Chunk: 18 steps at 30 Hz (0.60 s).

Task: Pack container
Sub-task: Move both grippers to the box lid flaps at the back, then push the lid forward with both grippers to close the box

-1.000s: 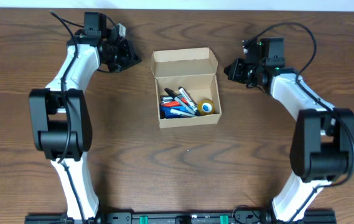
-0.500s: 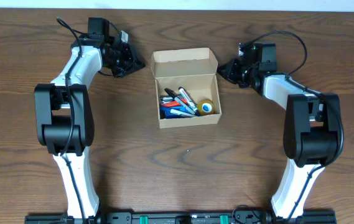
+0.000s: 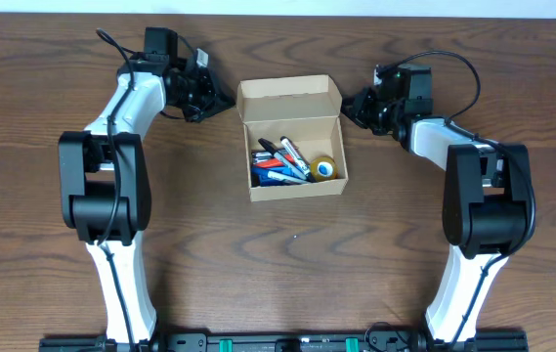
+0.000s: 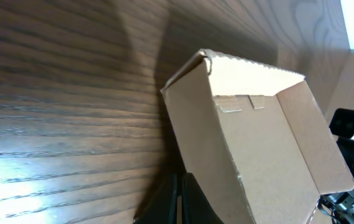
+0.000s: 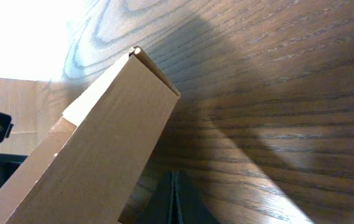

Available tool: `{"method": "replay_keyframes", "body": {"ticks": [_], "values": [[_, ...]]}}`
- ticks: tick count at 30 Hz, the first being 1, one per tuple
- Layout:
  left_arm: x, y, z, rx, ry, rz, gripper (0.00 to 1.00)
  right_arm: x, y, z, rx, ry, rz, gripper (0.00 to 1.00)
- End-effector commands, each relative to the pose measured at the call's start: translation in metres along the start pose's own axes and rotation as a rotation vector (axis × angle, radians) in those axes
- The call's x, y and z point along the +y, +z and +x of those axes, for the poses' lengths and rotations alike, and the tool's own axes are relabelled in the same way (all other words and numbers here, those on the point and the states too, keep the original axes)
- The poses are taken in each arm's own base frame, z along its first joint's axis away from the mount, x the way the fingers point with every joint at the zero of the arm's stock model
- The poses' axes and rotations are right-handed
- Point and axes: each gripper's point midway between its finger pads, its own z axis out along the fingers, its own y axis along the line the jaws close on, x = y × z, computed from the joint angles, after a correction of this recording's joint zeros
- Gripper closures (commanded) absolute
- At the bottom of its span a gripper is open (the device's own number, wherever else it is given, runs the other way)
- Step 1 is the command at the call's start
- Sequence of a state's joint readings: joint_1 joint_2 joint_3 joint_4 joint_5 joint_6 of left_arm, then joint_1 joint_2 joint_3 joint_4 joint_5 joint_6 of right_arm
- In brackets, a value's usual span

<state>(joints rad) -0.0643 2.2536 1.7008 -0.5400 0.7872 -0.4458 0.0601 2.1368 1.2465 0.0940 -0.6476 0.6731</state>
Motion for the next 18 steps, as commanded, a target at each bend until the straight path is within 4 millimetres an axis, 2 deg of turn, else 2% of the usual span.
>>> {"method": "replay_keyframes", "body": {"ticks": [1, 11, 18], "values": [[-0.004, 0.005, 0.001, 0.016, -0.003, 0.016, 0.94, 0.008, 0.010, 0.016, 0.043, 0.003, -0.015, 0.98], [-0.014, 0.006, 0.006, 0.041, 0.004, 0.064, 0.95, 0.016, 0.011, 0.019, 0.056, -0.011, -0.046, 0.98], [-0.038, 0.002, 0.001, 0.044, 0.070, 0.190, 0.94, 0.036, 0.002, 0.006, 0.045, -0.066, -0.178, 0.99]]}}
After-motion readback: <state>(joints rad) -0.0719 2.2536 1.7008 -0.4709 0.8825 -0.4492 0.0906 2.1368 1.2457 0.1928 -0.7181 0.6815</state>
